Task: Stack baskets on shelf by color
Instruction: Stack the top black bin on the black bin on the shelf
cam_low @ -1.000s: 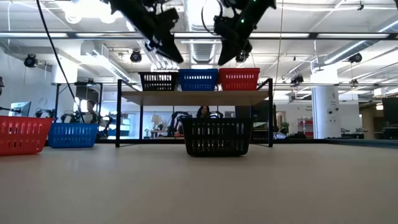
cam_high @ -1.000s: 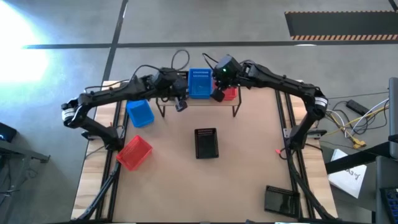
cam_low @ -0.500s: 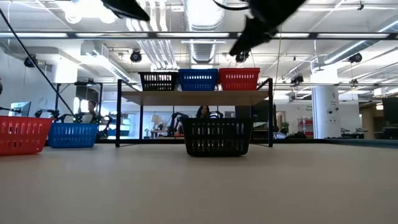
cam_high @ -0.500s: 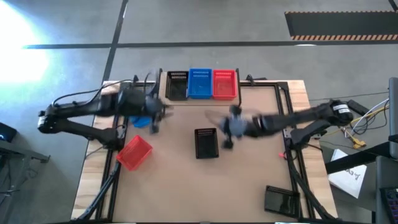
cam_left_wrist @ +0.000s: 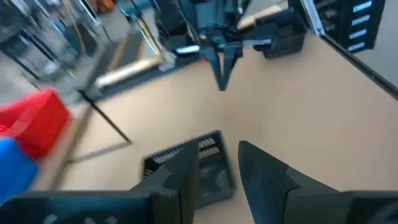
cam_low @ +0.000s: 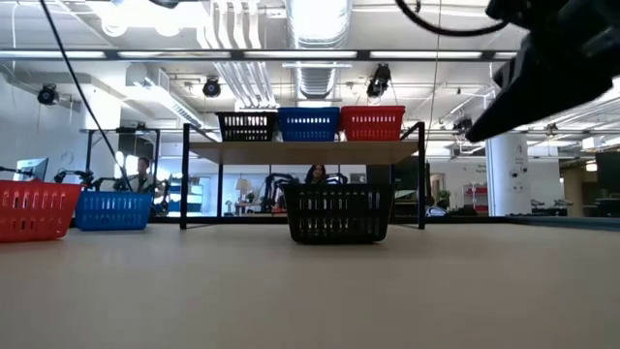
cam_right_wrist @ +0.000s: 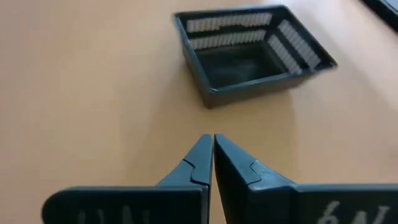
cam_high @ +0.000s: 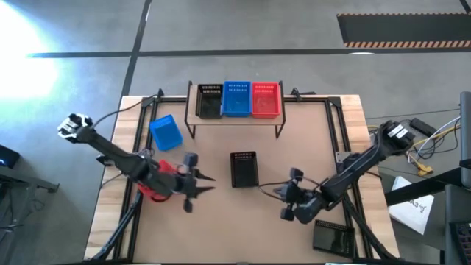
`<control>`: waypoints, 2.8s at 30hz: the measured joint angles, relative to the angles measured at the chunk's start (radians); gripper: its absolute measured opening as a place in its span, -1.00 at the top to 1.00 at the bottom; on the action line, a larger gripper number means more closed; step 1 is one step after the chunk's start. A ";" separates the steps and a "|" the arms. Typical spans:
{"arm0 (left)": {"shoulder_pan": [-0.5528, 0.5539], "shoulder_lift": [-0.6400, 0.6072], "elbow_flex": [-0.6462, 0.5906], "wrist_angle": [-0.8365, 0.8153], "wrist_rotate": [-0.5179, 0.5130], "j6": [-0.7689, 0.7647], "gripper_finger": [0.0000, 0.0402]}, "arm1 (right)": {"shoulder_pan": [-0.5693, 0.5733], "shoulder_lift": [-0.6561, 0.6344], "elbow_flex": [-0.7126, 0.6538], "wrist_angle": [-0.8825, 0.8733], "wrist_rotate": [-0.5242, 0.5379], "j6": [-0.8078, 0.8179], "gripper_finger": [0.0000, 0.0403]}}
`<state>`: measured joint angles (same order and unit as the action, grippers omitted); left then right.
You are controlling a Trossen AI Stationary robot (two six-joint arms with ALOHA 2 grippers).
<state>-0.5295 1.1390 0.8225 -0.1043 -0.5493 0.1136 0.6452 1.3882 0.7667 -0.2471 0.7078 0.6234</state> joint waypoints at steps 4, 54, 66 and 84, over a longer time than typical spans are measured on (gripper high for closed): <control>0.046 0.137 0.073 0.017 0.070 -0.003 0.52 | 0.004 0.065 -0.006 0.001 0.056 0.082 0.96; 0.275 -0.015 0.390 -0.422 0.255 -0.028 1.00 | 0.212 0.204 0.026 -0.097 0.498 0.283 0.96; 0.853 -0.061 0.368 -0.481 0.421 0.294 1.00 | 0.212 0.256 0.031 -0.057 0.513 0.359 0.96; 0.916 0.110 0.366 -0.481 0.433 0.335 0.74 | 0.212 0.250 0.032 -0.015 0.525 0.364 0.96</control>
<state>0.3870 1.2492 1.1889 -0.5855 -0.1162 0.4485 0.8570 1.6379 0.7982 -0.2625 1.2324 0.9877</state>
